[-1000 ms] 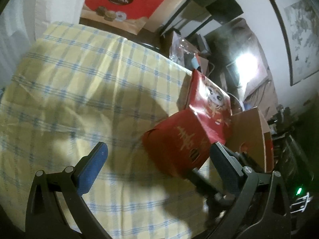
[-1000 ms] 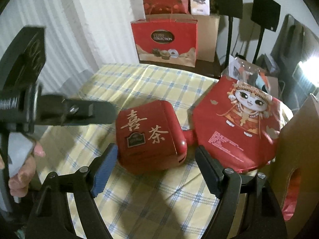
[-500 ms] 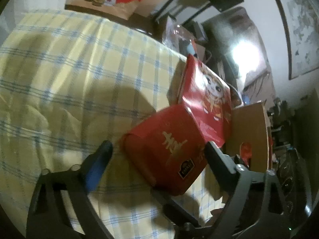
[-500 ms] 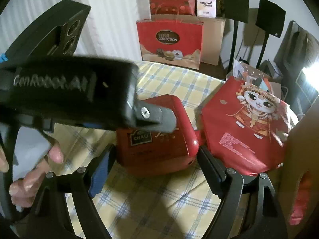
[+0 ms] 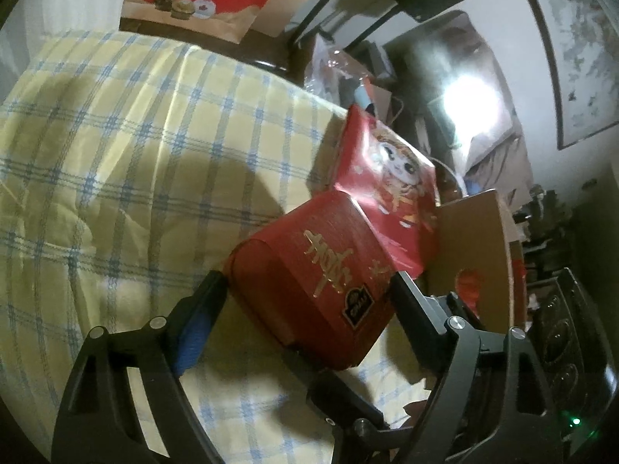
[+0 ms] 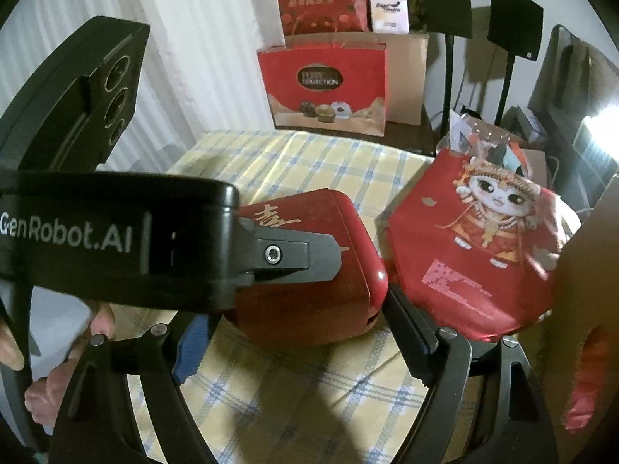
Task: Organize objects
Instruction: 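Clamp the small red box with the left gripper too and lower it into the cardboard box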
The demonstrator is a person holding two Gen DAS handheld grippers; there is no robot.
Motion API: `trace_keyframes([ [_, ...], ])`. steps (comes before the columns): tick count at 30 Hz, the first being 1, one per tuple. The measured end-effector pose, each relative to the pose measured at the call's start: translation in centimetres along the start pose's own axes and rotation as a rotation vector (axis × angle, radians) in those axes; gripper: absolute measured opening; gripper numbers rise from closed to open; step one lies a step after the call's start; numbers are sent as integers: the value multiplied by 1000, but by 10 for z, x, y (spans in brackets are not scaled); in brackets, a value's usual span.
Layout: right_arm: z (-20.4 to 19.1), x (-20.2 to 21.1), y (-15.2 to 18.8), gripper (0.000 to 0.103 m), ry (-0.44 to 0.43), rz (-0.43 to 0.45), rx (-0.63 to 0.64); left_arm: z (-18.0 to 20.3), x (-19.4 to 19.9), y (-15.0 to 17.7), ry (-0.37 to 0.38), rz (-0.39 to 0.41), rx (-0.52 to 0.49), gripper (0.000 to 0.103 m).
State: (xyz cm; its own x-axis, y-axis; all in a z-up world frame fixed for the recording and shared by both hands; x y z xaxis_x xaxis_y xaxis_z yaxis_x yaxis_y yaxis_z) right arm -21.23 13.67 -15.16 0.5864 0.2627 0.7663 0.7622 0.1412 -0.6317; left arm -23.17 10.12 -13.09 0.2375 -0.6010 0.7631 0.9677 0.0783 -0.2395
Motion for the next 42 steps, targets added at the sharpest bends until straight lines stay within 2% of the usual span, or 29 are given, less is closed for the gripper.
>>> trace_keyframes([
  [11, 12, 68, -23, 84, 59, 61, -17, 67, 35, -4, 32, 36, -94, 82],
  [21, 54, 135, -25, 83, 141, 59, -118, 149, 35, 6, 52, 6, -214, 81],
  [32, 132, 198, -6, 83, 227, 91, -224, 253, -1, 30, 63, -58, -381, 82],
  [42, 209, 232, 30, 83, 284, 91, -346, 323, -60, 59, 100, -143, -433, 82],
])
Point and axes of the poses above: each gripper's, at about its wrist camera, not at the fingertips, and x roughly against the way its jaws point, z to its right, y to its underside, the point moved 10 cm from there along -x, roughly the way its jaws point, and after that the axes turned 1 degree about y, right-handed, at the moved point
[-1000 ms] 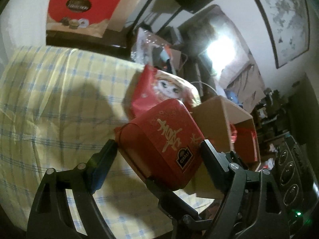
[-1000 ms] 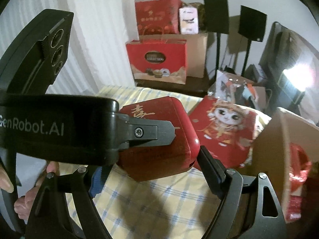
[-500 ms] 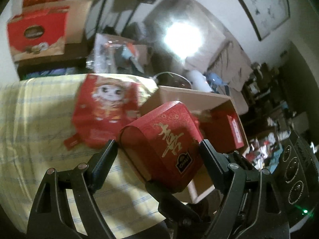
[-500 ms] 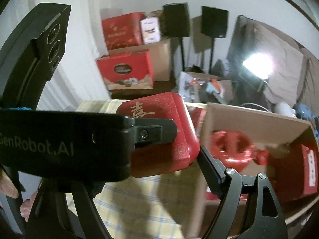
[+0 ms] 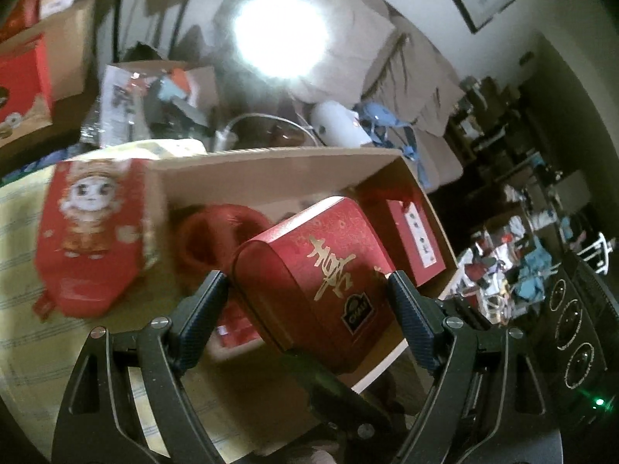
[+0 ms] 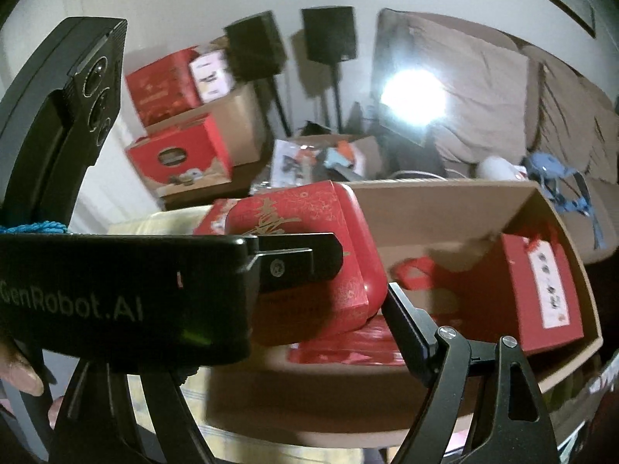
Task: Organize objects
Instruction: 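Clamp the small red box with the left gripper too and lower it into the cardboard box, then open both grippers on the small red box and lift them out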
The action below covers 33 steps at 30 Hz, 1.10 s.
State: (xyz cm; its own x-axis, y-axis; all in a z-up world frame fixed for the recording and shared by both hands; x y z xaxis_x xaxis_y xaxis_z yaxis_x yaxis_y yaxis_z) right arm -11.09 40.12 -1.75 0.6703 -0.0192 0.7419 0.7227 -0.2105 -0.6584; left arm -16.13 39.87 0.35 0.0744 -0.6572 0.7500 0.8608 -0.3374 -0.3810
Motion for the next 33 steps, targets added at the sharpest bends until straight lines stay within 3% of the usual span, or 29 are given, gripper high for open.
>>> trace_keyframes([
  [8, 56, -16, 7, 83, 31, -46, -64, 23, -49, -7, 23, -75, -13, 82],
  [18, 102, -51, 13, 83, 17, -140, -184, 25, -96, -22, 30, -140, 7, 79],
  [21, 106, -61, 16, 83, -1, -174, -210, 21, -98, -27, 18, -133, 10, 79],
  [29, 109, -78, 23, 83, 54, -249, -174, 5, -76, -31, -3, -90, 16, 78],
  [33, 111, -85, 22, 83, 90, -255, -149, 0, -54, -33, 38, -65, 31, 78],
])
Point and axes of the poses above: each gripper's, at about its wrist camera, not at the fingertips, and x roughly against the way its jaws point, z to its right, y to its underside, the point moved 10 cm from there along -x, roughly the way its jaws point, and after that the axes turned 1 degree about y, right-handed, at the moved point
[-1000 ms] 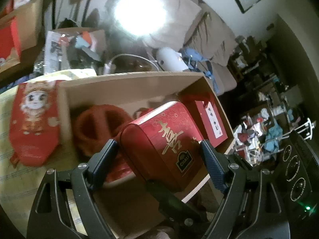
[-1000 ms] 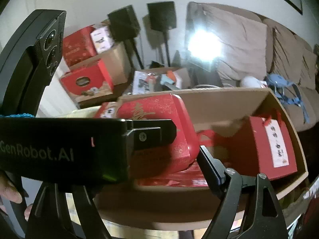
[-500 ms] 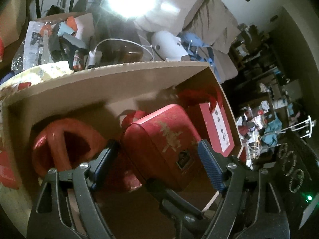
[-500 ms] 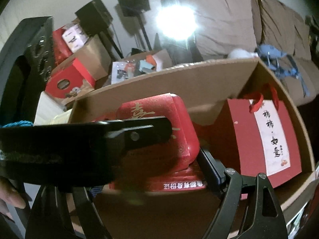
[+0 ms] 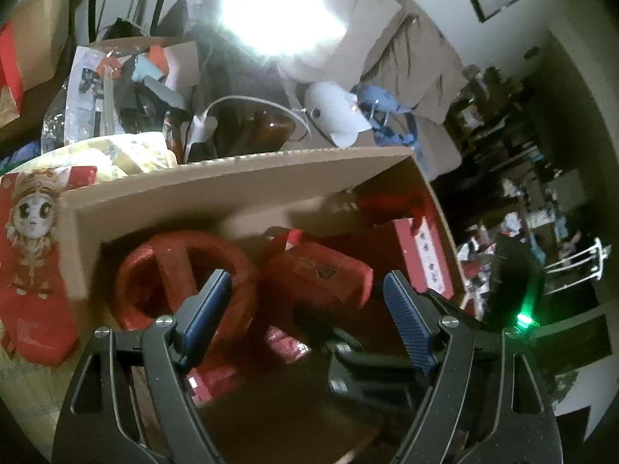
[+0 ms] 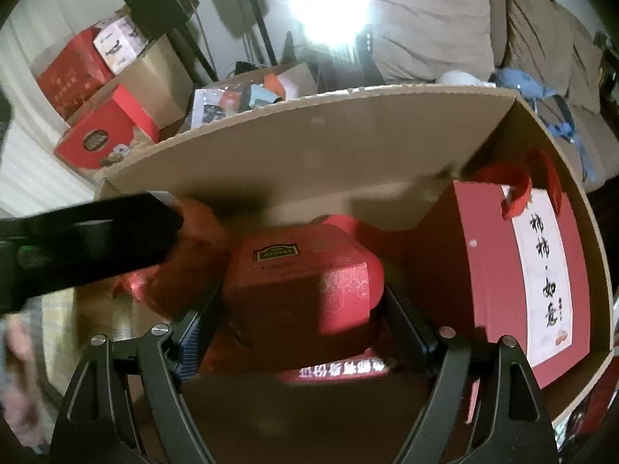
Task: Organize objects
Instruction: 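Open both grippers on the small red box and lift them out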
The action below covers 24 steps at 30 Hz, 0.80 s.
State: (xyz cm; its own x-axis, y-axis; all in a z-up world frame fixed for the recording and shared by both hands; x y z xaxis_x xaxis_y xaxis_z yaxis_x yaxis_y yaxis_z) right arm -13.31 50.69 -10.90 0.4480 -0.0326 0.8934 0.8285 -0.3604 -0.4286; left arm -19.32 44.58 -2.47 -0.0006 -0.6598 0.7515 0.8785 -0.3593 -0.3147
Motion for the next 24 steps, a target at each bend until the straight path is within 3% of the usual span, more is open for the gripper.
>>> trace_keyframes([
  [13, 3, -16, -42, 83, 18, 60, -53, -23, 74, 8, 26, 95, -15, 80],
  [17, -4, -30, -30, 84, 108, -41, 32, -42, 89, 15, -11, 116, -16, 86],
  [21, -7, -27, -21, 84, 101, -78, 29, -66, 100, 22, -62, 127, -4, 90],
  [24, -11, -15, -17, 85, 107, -55, 43, -88, 110, 28, -98, 143, 14, 93],
])
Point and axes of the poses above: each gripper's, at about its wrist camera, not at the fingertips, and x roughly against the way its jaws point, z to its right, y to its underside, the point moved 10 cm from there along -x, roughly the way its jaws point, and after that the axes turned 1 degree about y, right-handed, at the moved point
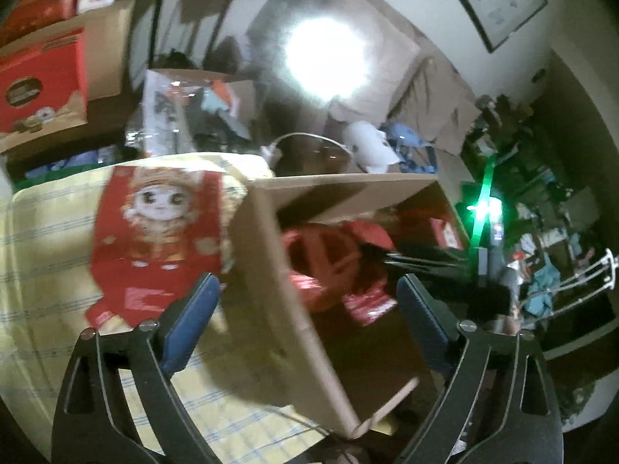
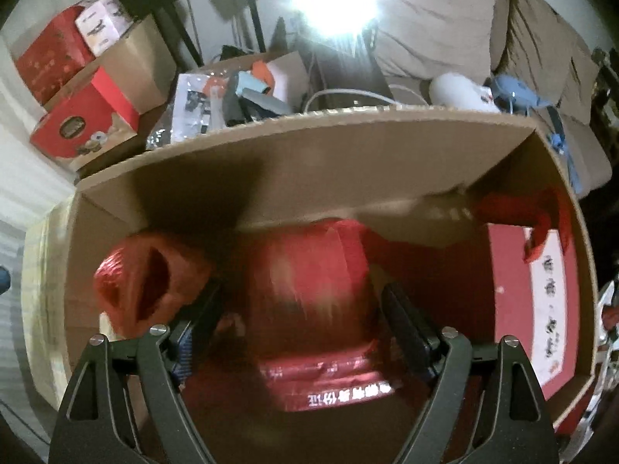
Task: Organize objects
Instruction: 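Open both grippers on the small red box and lift them out, then reach the left gripper to the red cat-print packet and close on it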
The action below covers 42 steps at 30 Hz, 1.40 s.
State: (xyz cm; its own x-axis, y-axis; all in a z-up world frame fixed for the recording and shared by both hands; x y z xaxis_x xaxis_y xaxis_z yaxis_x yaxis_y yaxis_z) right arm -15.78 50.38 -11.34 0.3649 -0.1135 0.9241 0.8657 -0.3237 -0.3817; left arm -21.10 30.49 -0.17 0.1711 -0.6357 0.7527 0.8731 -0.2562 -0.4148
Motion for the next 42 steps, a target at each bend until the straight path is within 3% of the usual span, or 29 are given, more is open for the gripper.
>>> trace_keyframes([
  [6, -18, 33, 3, 85, -32, 71, 21, -47, 24, 9, -76, 42, 28, 98],
  [13, -68, 78, 1, 87, -70, 203, 106, -105, 57, 26, -201, 90, 47, 100],
  [20, -135, 86, 8, 88, -138, 226, 194, -149, 77, 48, -282, 99, 69, 100],
  [32, -214, 80, 31, 88, -210, 259, 262, -185, 85, 77, -284, 93, 116, 100],
  [42, -249, 58, 50, 87, -124, 322, 290, -202, 81, 82, -321, 119, 107, 100],
])
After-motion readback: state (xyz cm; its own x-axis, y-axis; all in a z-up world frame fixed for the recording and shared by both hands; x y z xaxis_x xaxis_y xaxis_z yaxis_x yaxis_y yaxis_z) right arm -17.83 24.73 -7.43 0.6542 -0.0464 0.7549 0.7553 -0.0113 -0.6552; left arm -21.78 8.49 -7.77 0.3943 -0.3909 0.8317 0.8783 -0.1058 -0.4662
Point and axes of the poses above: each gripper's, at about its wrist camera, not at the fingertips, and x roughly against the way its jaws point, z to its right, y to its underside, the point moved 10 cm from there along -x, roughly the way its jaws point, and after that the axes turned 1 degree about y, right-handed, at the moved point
